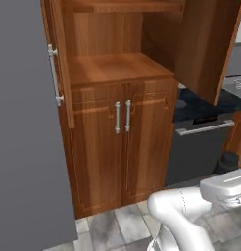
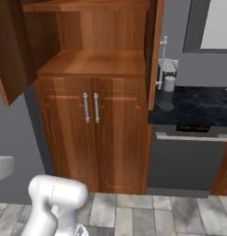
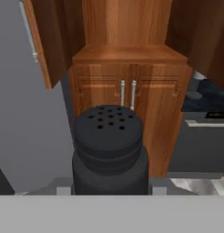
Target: Retrieve the shaker from the cabinet and place it next the steak on a plate on the dining table.
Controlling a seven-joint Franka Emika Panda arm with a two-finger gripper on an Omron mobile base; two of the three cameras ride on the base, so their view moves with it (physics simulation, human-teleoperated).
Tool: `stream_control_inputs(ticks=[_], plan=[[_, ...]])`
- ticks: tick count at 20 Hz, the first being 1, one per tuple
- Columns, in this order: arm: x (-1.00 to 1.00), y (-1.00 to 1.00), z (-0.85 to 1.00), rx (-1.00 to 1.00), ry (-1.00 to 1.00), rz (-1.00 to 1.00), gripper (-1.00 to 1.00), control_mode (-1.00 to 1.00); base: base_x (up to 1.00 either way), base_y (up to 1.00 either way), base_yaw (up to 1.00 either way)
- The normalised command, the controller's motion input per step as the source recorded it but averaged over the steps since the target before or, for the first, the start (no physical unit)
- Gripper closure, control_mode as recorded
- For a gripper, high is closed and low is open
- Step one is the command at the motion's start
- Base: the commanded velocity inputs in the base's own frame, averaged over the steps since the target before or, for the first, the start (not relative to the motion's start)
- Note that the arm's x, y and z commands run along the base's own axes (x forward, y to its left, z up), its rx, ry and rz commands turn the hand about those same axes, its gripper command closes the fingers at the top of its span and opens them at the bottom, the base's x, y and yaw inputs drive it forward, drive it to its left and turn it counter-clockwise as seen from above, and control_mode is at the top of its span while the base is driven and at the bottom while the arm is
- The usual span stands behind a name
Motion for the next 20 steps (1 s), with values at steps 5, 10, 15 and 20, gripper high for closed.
stream_control_inputs(ticks=[5, 10, 15, 20], plan=[[0.00, 0.00, 0.00, 0.00, 0.00, 0.00, 1.00, 1.00, -0.12, 0.03, -0.98], [0.00, 0.00, 0.00, 0.00, 0.00, 0.00, 1.00, 1.00, 0.00, 0.00, -1.00], [0.00, 0.00, 0.00, 0.00, 0.00, 0.00, 1.00, 1.00, 0.00, 0.00, -1.00], [0.00, 0.00, 0.00, 0.00, 0.00, 0.00, 1.00, 1.00, 0.00, 0.00, -1.00]])
